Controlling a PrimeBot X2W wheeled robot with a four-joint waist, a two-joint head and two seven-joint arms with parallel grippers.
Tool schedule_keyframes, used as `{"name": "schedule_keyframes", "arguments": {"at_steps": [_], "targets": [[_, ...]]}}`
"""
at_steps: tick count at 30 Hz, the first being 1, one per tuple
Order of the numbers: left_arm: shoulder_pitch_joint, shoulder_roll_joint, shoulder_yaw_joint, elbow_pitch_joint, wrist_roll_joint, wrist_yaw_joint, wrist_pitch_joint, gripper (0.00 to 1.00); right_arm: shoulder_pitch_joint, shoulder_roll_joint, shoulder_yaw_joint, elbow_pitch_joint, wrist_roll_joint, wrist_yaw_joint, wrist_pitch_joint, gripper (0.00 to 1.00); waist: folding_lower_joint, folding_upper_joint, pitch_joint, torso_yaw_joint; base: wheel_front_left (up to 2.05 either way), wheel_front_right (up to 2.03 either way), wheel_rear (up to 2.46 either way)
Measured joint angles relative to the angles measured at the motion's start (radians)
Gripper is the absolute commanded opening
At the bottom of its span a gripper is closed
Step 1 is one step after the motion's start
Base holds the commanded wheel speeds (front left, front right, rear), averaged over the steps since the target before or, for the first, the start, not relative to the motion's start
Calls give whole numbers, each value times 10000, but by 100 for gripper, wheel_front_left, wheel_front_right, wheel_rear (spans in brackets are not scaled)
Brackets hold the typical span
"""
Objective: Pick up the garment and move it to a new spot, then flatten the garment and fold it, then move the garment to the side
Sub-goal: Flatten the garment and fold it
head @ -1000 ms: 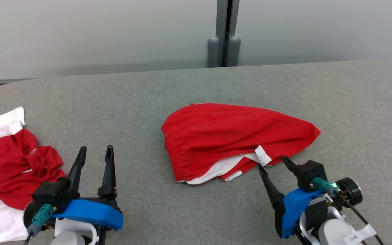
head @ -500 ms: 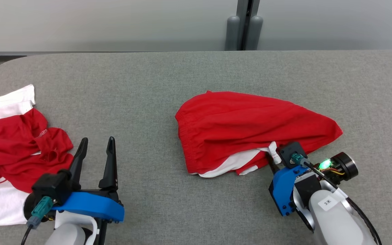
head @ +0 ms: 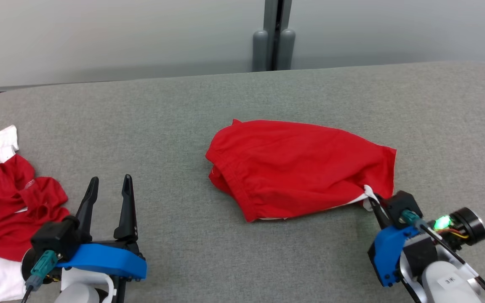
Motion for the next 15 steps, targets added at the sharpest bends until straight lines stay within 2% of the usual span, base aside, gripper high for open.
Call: {"name": "schedule_keyframes", "arguments": {"at_steps": [2, 3, 4, 11, 15], "targets": [[109, -4, 33, -46, -2, 69, -2, 100, 432, -326, -40, -623, 238, 0, 291, 0, 0, 0, -67, -170, 0, 0, 0], [141, -6, 40, -75, -2, 77, -4, 100, 632, -522, 27, -897, 336, 0, 466, 34, 0, 0, -109, -246, 0, 0, 0], [173, 0, 63, -119, -2, 105, -6, 100, 825, -646, -6, -1120, 476, 0, 617, 100, -1, 0, -145, -318, 0, 0, 0], [280, 6, 31, -257, -12, 165, -31, 100, 1880, -583, -1022, -2514, 1243, 0, 698, 100, 0, 0, -338, -557, 0, 0, 0], [324, -13, -52, -276, -12, 190, -29, 100, 2162, 169, -2092, -3392, 1685, 0, -405, 100, 0, 0, -412, -534, 0, 0, 0]]}}
